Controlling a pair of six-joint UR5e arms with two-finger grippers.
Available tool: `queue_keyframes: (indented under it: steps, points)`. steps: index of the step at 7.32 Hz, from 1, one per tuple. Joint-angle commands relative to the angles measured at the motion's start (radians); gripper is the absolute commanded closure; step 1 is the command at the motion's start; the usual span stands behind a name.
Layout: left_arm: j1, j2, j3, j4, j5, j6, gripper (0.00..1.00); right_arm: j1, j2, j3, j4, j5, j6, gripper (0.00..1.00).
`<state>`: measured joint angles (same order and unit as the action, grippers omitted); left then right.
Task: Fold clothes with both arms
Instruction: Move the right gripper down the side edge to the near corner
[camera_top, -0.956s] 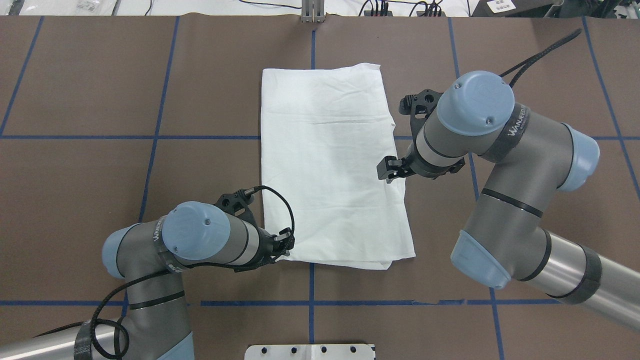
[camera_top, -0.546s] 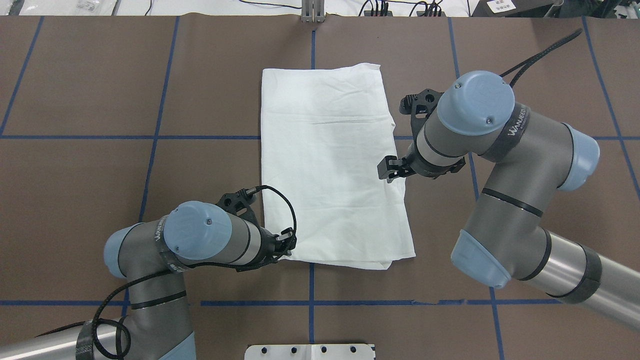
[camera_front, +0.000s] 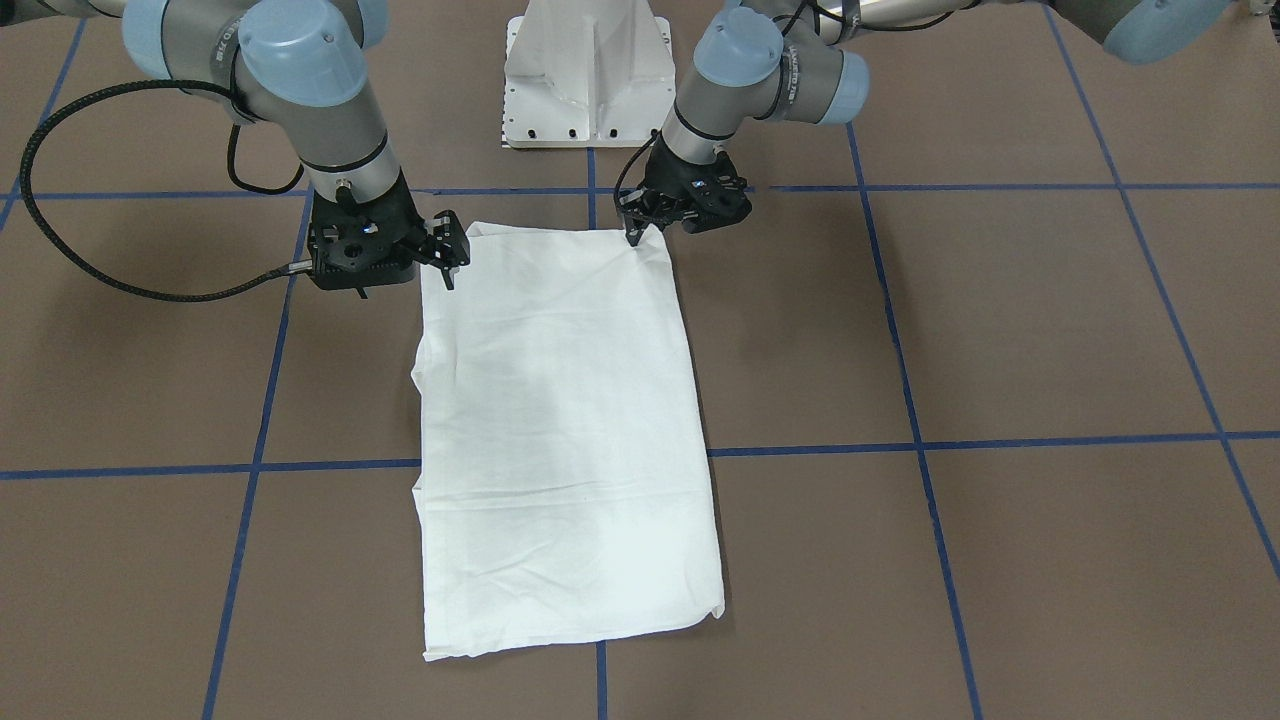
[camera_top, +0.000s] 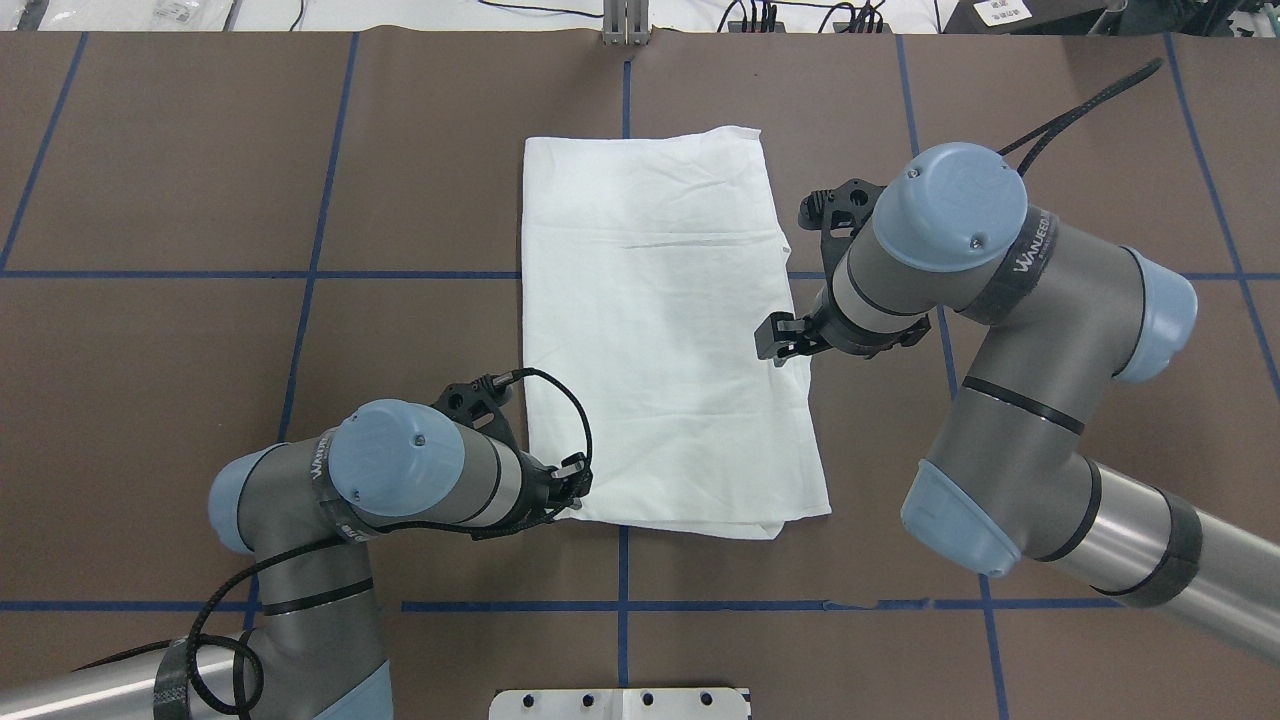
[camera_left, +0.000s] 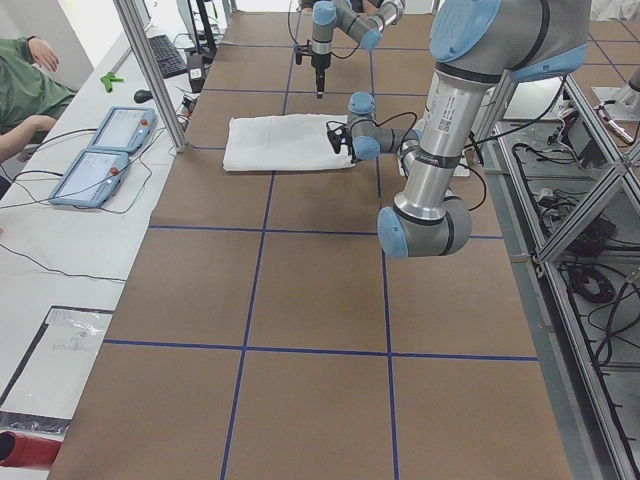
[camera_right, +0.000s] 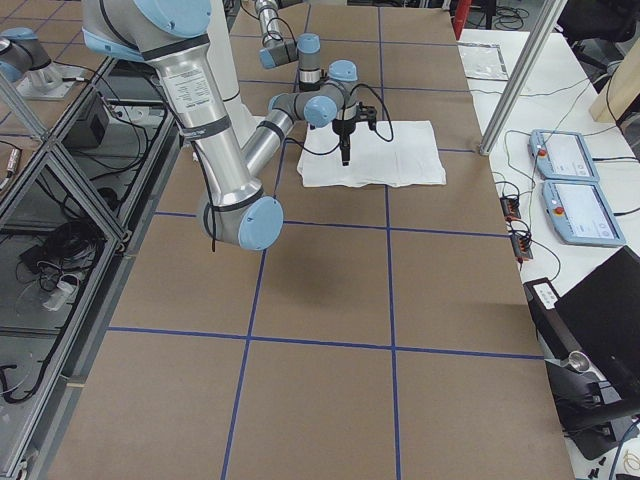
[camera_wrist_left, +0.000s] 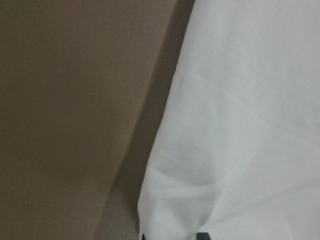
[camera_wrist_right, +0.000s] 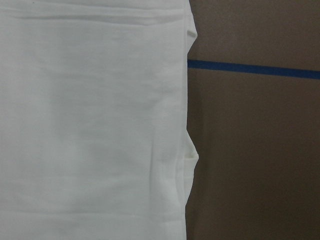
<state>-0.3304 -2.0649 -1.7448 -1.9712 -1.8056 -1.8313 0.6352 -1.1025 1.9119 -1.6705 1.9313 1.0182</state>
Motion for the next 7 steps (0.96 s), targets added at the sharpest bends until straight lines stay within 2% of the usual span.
queue_keyframes:
  steps: [1,2,4,6,7]
  points:
    - [-0.002,0.000,0.001,0.002,0.000,0.000,0.72,0.000,0.001,-0.001,0.000,0.000,0.000,0.00]
    - [-0.002,0.000,-0.001,0.002,0.000,-0.006,0.98,0.000,0.001,-0.001,0.000,0.000,0.003,0.00]
    - [-0.004,0.003,-0.016,0.003,-0.003,-0.006,1.00,-0.012,0.001,0.003,0.000,-0.002,0.057,0.00]
    - [-0.006,0.005,-0.048,0.026,-0.005,0.001,1.00,-0.044,0.001,0.010,0.012,-0.006,0.211,0.00]
    - [-0.006,0.005,-0.055,0.031,-0.006,0.001,1.00,-0.092,-0.014,0.004,0.078,-0.037,0.337,0.00]
